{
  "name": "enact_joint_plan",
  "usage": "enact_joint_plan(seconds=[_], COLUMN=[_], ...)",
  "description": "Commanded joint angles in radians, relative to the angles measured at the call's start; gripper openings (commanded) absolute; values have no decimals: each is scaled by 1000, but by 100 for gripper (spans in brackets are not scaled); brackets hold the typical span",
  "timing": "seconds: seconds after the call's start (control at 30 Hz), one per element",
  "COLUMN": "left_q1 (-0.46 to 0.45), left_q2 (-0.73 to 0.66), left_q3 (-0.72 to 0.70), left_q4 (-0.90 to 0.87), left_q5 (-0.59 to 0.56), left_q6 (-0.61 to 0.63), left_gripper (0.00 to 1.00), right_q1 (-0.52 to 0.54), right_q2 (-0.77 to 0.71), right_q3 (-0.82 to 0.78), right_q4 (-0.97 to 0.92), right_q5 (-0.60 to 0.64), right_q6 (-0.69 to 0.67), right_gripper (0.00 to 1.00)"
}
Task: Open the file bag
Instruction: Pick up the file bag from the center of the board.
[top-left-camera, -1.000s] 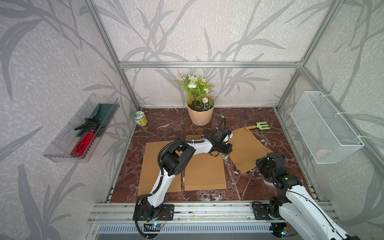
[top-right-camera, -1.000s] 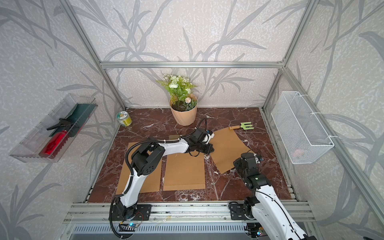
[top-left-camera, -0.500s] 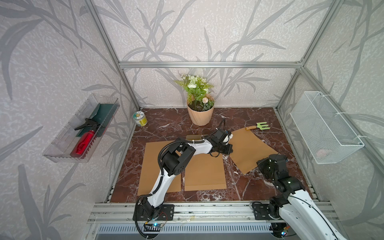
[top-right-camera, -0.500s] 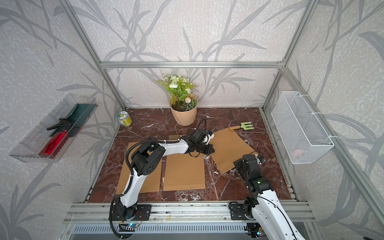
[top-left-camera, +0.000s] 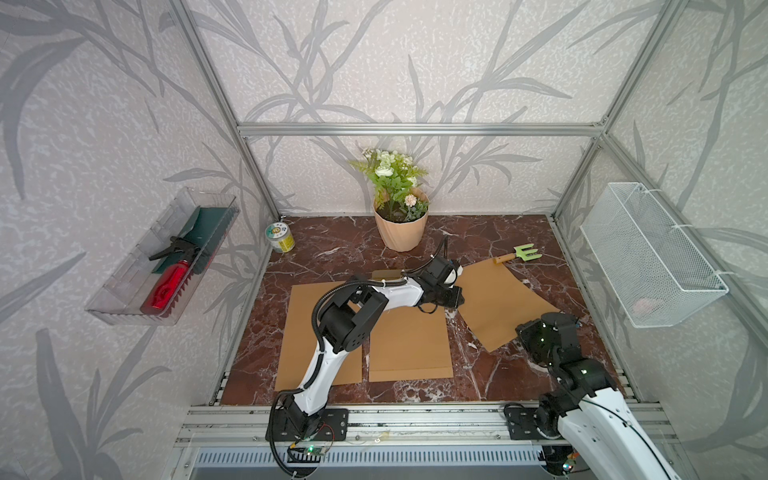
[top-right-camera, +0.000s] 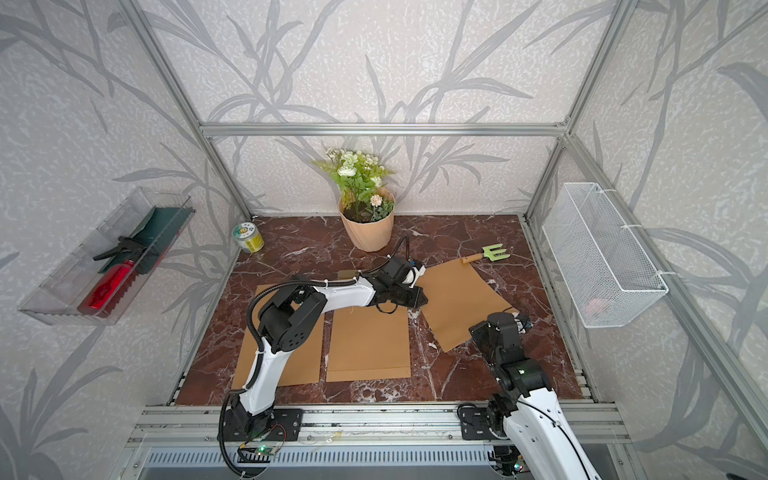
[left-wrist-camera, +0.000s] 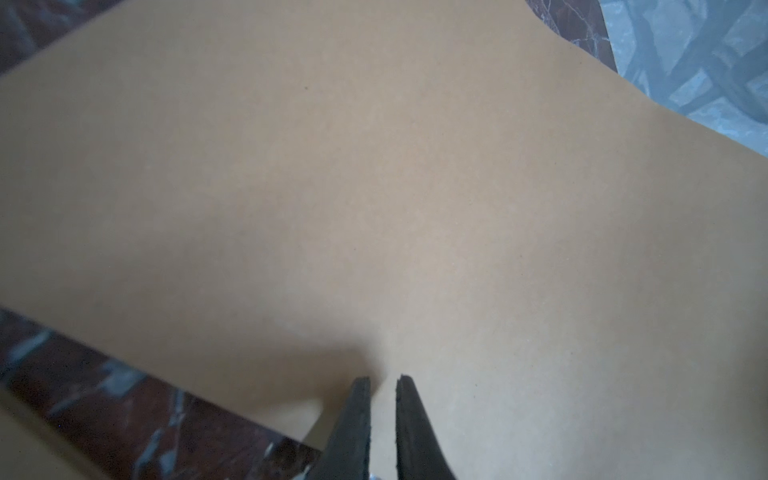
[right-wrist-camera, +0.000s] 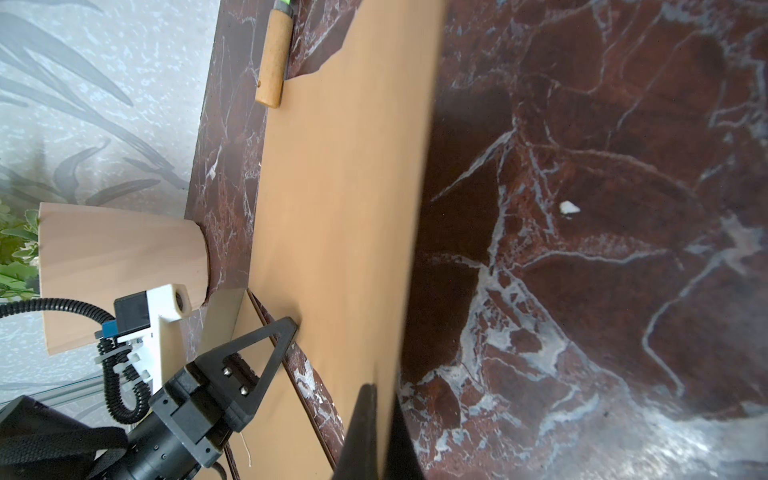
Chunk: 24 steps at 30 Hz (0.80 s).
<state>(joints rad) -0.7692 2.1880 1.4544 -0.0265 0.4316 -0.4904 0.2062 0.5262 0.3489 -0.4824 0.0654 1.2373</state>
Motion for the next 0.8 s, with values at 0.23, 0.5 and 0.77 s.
enact_joint_plan(seconds=[0.23, 0.5, 0.77], left_q1=[6, 5, 6], left_q2=[-159, -218, -246], left_q3=[-24, 8, 29], left_q4=[-66, -114, -125], left_q5=[-104, -135, -150], left_q6=[16, 47, 53], left_gripper=[16, 17, 18], right_q1=[6, 6, 6], right_q2=[-56, -65, -58], right_q3=[-2, 46, 104], right_q4=[22, -4, -42], right_q5=[-65, -80, -104], right_q6=[71, 70, 62], right_gripper=[0, 0, 0])
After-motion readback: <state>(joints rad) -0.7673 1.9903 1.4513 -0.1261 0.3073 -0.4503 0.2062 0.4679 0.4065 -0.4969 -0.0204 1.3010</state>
